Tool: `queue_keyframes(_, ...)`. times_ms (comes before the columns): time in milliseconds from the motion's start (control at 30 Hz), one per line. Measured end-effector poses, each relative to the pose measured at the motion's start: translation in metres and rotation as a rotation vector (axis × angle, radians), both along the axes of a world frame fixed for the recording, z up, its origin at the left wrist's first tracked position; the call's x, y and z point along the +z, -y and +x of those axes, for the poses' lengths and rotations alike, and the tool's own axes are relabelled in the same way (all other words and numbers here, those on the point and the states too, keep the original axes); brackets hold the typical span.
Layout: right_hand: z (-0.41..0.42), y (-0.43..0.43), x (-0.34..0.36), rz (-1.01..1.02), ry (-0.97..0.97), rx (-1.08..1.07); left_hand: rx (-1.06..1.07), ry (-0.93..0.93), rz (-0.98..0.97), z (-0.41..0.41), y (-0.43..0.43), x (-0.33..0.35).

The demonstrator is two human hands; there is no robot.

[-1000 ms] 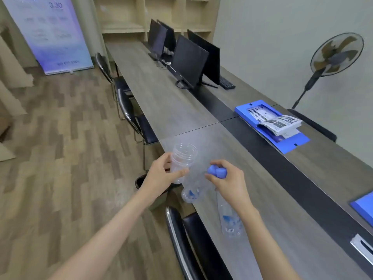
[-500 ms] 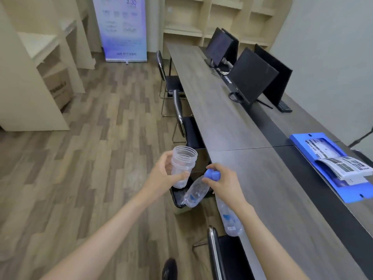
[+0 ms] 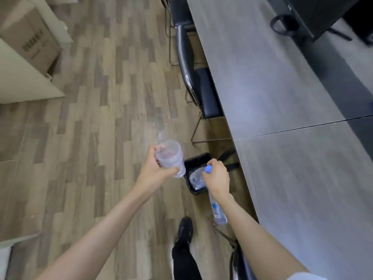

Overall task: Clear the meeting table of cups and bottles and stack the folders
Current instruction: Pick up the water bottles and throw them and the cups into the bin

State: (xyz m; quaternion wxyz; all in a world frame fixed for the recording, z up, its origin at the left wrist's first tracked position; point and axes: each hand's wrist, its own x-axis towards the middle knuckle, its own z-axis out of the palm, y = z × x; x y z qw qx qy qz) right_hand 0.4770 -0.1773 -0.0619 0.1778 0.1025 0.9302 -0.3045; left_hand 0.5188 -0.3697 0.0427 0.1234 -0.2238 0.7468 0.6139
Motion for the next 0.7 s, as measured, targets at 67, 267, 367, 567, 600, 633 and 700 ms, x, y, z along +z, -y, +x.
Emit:
queue_keyframes(67, -0.023, 0.001, -0.041, 0.036, 0.06, 0.002, -0.03, 0.055, -0.021, -0.024, -0.005, -0.041)
queue_keyframes(267, -0.061, -0.002, -0.166, 0.093, 0.199, 0.001, -0.095, 0.13, -0.088, -0.071, -0.019, -0.174)
queue_keyframes(367, -0.076, -0.007, -0.227, 0.06, 0.249, -0.118, -0.113, 0.172, -0.111, -0.082, -0.025, -0.239)
queue_keyframes(567, -0.095, -0.036, -0.324, -0.247, 0.315, -0.894, -0.121, 0.248, -0.125, -0.085, -0.028, -0.312)
queue_keyframes(600, -0.095, -0.04, -0.335, -0.259, 0.328, -0.933, -0.123, 0.256, -0.127, -0.084, -0.027, -0.318)
queue_keyframes(633, -0.095, -0.045, -0.349, -0.269, 0.339, -0.944, -0.129, 0.26, -0.133, -0.084, -0.027, -0.323)
queue_keyframes(700, -0.1, -0.046, -0.357, -0.288, 0.324, -0.943, -0.129, 0.26, -0.143, -0.086, -0.026, -0.33)
